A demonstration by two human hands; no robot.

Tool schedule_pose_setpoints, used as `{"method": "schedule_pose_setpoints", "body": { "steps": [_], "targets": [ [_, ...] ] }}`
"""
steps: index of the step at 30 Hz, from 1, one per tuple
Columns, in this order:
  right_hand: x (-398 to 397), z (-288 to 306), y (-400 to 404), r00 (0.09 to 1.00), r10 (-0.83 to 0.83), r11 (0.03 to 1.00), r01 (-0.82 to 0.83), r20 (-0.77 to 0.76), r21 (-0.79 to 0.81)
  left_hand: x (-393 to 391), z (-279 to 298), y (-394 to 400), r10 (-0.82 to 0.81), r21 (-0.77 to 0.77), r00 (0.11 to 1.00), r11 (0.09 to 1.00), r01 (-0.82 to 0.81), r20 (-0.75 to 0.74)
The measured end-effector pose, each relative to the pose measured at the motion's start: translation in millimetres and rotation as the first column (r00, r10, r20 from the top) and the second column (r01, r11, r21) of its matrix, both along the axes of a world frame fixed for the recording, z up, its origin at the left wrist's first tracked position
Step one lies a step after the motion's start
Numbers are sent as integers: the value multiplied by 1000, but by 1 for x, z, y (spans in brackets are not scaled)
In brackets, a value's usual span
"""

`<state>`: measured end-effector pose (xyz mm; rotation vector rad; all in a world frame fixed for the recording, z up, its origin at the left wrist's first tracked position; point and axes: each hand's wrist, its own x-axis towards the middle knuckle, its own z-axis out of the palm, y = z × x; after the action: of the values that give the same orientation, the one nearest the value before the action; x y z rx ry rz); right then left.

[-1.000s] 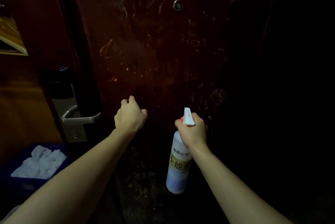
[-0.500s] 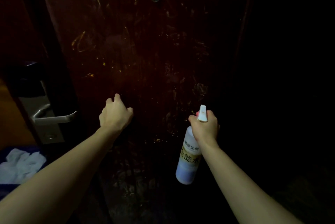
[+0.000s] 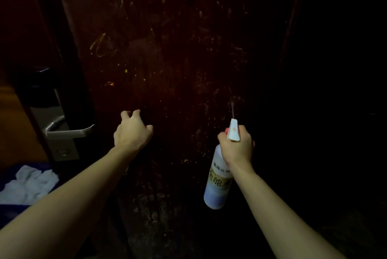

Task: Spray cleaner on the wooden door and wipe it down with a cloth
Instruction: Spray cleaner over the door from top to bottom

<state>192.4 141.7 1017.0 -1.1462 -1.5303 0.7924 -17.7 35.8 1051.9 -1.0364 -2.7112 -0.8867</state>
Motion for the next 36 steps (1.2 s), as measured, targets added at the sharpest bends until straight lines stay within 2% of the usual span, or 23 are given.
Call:
{"method": "schedule_pose_setpoints", "body": {
  "steps": [4, 7, 12, 20, 25, 32, 36],
  "targets": [
    [-5, 0, -3, 1000, -3, 1000, 3, -21, -2, -3, -4, -4, 36, -11, 999, 999, -36, 20],
    [-14, -2, -8, 998, 64, 998, -64, -30, -8, -6, -5, -7, 50, -19, 999, 999, -49, 16],
    [-30, -13, -20, 984, 147, 989, -145, 100, -24, -14, -11, -16, 49, -60, 998, 997, -47, 27],
    [-59, -32, -43, 954, 282, 958, -273, 101, -89, -25, -25, -30, 79, -98, 996, 992, -75, 39],
    [-72, -47, -59, 931, 315, 948, -298, 186, -113, -36, -32, -37, 67, -85, 997, 994, -63, 39],
    [-94, -71, -84, 896, 415, 906, -392, 159, -159, -55, -43, -48, -9, -110, 1000, 994, 7, -25],
    [-106, -81, -95, 869, 469, 878, -440, 157, -190, -62, -50, -58, -17, -179, 995, 984, -2, -101]
  ]
}}
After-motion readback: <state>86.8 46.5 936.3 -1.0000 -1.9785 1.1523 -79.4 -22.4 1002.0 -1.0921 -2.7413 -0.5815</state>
